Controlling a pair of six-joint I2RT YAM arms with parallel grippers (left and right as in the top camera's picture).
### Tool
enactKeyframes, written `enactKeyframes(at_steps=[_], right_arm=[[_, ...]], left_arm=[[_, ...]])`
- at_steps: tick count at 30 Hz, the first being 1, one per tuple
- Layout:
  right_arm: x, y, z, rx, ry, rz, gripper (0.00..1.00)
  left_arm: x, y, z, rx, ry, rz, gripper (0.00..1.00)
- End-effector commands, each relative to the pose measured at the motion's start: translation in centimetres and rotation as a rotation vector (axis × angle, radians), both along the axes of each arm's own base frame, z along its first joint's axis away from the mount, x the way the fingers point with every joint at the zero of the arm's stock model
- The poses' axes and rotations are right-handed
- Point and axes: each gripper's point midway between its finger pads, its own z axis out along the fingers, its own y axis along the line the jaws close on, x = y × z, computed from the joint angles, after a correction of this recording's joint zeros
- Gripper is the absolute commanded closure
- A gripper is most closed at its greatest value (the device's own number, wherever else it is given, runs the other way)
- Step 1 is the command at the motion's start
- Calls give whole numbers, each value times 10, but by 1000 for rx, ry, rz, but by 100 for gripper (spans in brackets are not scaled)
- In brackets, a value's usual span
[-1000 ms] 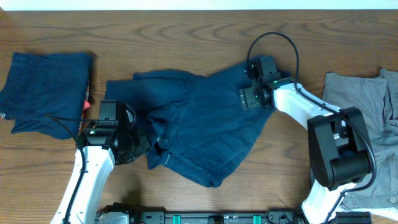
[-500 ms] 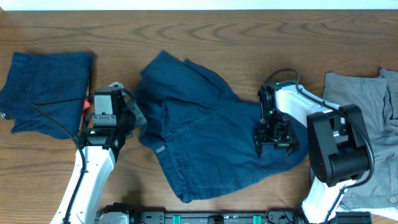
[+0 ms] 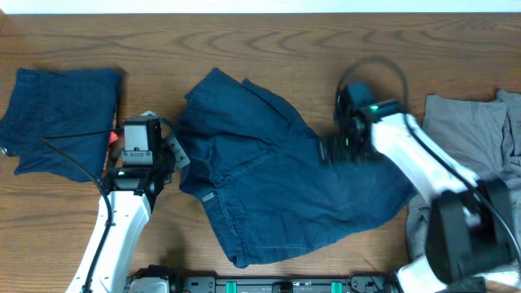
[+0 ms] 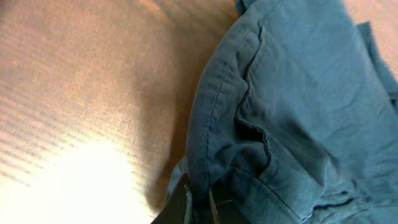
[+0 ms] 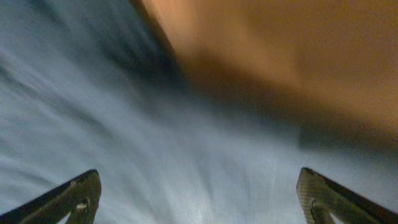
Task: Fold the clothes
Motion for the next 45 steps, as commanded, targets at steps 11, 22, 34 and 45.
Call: enactKeyframes(at_steps=[11,22,34,45], right_arm=[[90,74,21,230,-340,229,8],[149,129,-11,193,-320,342,13],[151,159,-58,137,-300,378,22],[170,121,-58,31,-301,141,99]], left_arm=[[-16,-3,-9,-5,77,-20,94],[-19,-3,-11,-7,95,-21,94],[-20,-3,-13,-7,101,-21,94],[-20,-3,-13,-7,100,-21,94]])
